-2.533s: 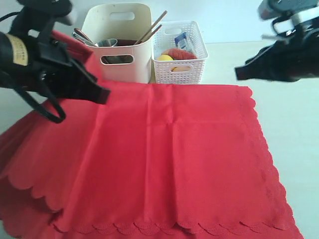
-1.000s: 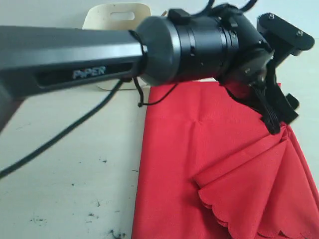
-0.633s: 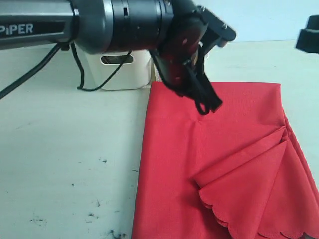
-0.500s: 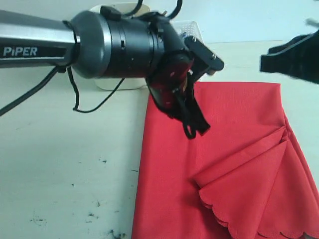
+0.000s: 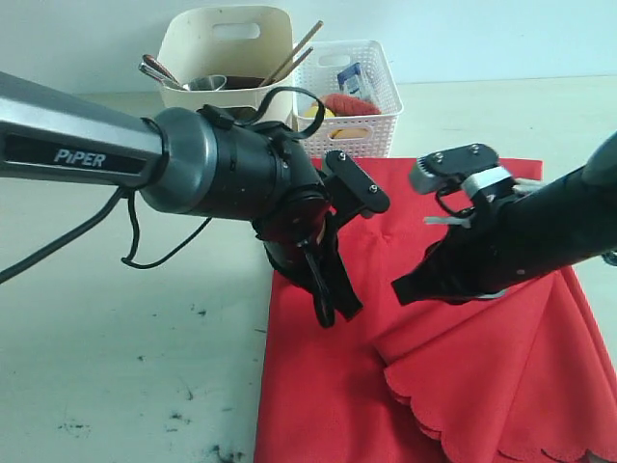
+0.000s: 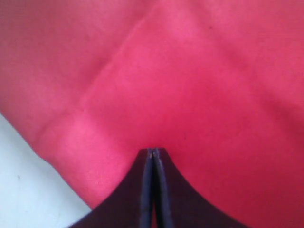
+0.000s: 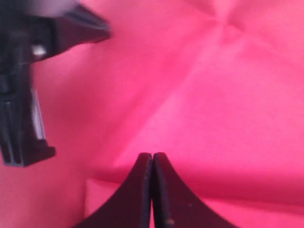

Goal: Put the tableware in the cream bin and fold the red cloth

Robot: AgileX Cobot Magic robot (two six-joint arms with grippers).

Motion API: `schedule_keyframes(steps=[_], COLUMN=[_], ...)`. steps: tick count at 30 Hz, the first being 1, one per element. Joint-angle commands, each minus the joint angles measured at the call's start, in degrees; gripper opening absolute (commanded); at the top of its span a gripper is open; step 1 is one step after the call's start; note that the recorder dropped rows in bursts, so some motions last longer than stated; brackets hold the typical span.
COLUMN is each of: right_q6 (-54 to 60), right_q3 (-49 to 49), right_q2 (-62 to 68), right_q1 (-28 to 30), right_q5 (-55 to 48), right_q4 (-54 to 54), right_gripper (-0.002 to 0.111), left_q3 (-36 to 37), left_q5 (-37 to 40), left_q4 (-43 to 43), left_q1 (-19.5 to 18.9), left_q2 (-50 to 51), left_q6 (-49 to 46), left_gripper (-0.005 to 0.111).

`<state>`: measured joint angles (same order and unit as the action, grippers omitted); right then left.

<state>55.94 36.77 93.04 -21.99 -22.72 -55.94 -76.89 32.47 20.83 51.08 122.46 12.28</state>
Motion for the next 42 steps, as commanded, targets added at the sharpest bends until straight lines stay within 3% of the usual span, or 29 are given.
schedule_keyframes(steps=[1,4,8,11,15,22,25,28,34,42], right_q6=[1.47,-1.06,-15.62,-34.97,-61.03,-97.33,-98.83,-90.26,-75.28,-70.6], right_q3=[0.44,0.2,-1.08,-1.49,-1.49,-3.31,-3.31,-3.11,-3.06,-2.16], right_q2=[2.37,3.27,3.15,3.15,2.87,-7.56,-14.58,-17.05,-6.85,5.25], right_q1=[-4.57,-4.69,-4.69,-4.69,-4.69,-4.69,-4.69,-4.69,-4.69,-4.69], right_q5=[7.39,5.11,4.23,4.22,-4.43,-6.64,1.82,12.77,13.79,17.86], right_q4=[-0.39,3.7,18.98,37.8,61.7,91.58,89.88,81.79,66.0,64.98], right_gripper=[0.0,0.0,0.0,0.0,0.0,0.0,0.0,0.0,0.0,0.0], left_q3=[0.38,0.38,0.38,0.38,0.38,0.38,0.38,0.38,0.38,0.38], left_q5=[0.28,1.49,1.27,1.27,1.39,1.28,1.28,1.28,0.69,0.42], left_q4=[-0.25,-0.43,-0.43,-0.43,-0.33,-0.23,-0.23,-0.23,-0.23,-0.33], left_q1=[-0.25,-0.25,-0.25,-0.25,-0.25,-0.35,-0.35,-0.35,-0.35,-0.35], left_q2=[2.1,2.2,2.2,2.2,2.2,2.2,2.2,2.2,2.2,2.2], left_q6=[-0.54,-0.38,-0.38,-0.38,-0.38,-0.38,-0.38,-0.38,-0.38,-0.27], left_gripper=[0.002,0.002,0.002,0.002,0.002,0.002,0.002,0.002,0.002,0.002])
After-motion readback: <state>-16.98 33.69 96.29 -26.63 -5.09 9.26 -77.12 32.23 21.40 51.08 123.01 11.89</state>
